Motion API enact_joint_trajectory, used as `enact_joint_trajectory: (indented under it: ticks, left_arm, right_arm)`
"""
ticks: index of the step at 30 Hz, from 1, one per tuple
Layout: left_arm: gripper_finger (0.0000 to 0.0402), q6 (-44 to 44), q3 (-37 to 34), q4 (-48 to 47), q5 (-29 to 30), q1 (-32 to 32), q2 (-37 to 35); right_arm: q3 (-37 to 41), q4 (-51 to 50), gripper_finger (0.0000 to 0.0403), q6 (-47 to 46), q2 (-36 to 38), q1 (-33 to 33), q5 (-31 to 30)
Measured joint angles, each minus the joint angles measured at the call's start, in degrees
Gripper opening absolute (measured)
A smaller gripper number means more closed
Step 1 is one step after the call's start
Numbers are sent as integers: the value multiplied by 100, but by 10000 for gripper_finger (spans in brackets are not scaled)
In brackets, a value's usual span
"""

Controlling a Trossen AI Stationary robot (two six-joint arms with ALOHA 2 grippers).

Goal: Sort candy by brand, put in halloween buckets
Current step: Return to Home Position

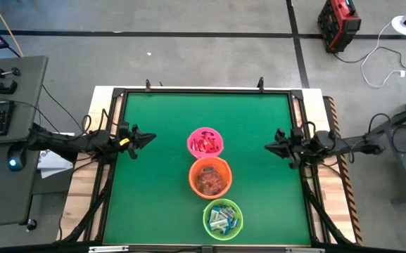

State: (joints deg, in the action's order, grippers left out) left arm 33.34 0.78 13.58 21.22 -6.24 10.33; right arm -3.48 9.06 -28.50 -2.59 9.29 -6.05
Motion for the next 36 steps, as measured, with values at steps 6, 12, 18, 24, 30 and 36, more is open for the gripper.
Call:
enact_joint_trajectory:
  ticks: [6,12,18,24,30,36]
  left_arm:
    - [1,-11,0,-8,-2,0,0]
    - [1,0,0,-13,-5,0,0]
    - [1,-10,0,-17,-5,-2,0]
    - [1,-3,0,-24,-5,-1,0]
    - [1,-4,2,-217,2,-21,-261]
    - [1,-8,-11,-612,-113,64,-1009]
  right_arm:
    - [292,75,0,197,1,-373,599]
    - [292,-799,0,382,1,-405,513]
    - [283,-848,0,-704,-85,-405,565]
    - [281,-859,0,-725,-85,-405,567]
    - [279,-768,0,-751,258,-403,565]
    - [290,-785,0,-750,258,-405,592]
